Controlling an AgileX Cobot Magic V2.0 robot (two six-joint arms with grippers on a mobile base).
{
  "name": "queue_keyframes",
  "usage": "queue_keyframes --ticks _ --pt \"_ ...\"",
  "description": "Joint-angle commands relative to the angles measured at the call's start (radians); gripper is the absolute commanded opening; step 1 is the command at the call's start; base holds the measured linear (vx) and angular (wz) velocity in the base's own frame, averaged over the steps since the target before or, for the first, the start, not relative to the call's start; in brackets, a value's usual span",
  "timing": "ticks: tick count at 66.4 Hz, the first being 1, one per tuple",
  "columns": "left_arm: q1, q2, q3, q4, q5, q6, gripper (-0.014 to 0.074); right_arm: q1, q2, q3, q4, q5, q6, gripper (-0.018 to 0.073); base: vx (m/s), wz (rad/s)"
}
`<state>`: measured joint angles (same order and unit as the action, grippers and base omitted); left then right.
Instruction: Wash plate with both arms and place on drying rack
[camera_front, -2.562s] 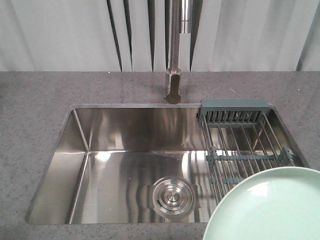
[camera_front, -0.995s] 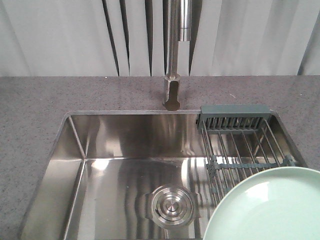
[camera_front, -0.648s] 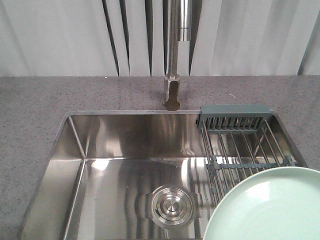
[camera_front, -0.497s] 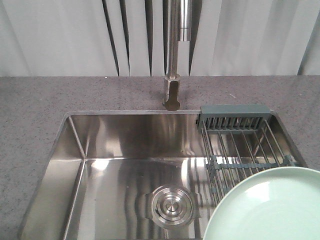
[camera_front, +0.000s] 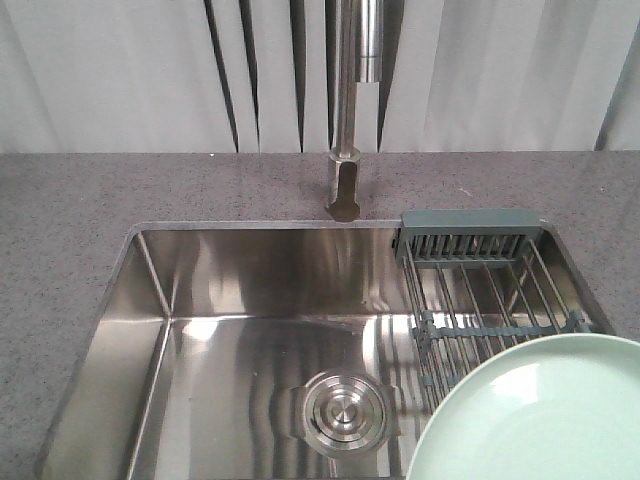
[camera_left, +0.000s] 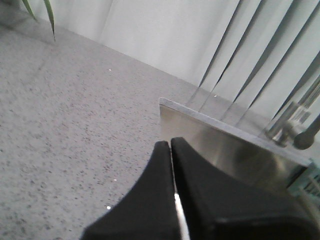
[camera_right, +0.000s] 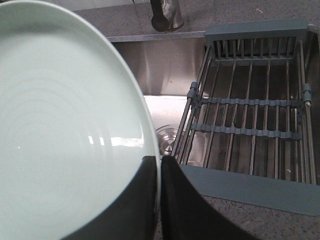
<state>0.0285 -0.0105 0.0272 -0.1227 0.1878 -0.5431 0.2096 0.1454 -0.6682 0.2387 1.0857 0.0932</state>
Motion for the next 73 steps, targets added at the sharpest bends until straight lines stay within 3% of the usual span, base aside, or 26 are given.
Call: queue_keyframes --ticks 1,11,31,40,46,51,54,62,73 --pt "-0.008 -0.014 -0.033 -0.035 -0.078 -0.051 -0.0006 -0.004 0.017 -0.023 0.009 -0.074 -0.001 -0.0001 0.00 0.00" --pt "-0.008 -0.014 -0.033 -0.045 -0.113 -0.060 -0.0006 -0.004 0.017 -0.023 0.009 -0.074 -0.001 -0.0001 0.00 0.00" --pt "-0.008 -0.014 -0.033 -0.308 -0.293 -0.091 -0.0006 -0.004 0.017 -0.023 0.009 -0.074 -0.001 -0.0001 0.00 0.00" --pt "-0.009 -0.014 -0.037 -0.487 -0.361 -0.197 -0.0006 -0.004 0.017 -0.023 0.009 -0.074 -0.001 -0.0001 0.00 0.00" --pt "-0.009 -0.014 -0.067 -0.540 -0.369 -0.278 -0.0006 -0.004 0.017 -0.023 0.009 -0.074 -0.001 -0.0001 0.00 0.00" --pt "-0.009 -0.014 -0.136 -0.539 -0.354 -0.337 -0.0006 -0.004 0.017 -0.023 0.009 -0.074 -0.001 -0.0001 0.00 0.00" --pt "-0.009 -0.014 -0.199 -0.500 -0.353 -0.339 -0.0006 -0.004 0.017 -0.023 0.009 -0.074 -0.001 -0.0001 0.00 0.00" --pt "-0.009 0.028 -0.353 -0.278 -0.333 -0.343 -0.0006 -0.004 0.017 -0.023 0.009 -0.074 -0.001 -0.0001 0.00 0.00" --pt "-0.022 0.191 -0.549 -0.064 -0.242 -0.349 -0.0006 -0.004 0.017 -0.023 0.009 -0.074 -0.001 -0.0001 0.00 0.00"
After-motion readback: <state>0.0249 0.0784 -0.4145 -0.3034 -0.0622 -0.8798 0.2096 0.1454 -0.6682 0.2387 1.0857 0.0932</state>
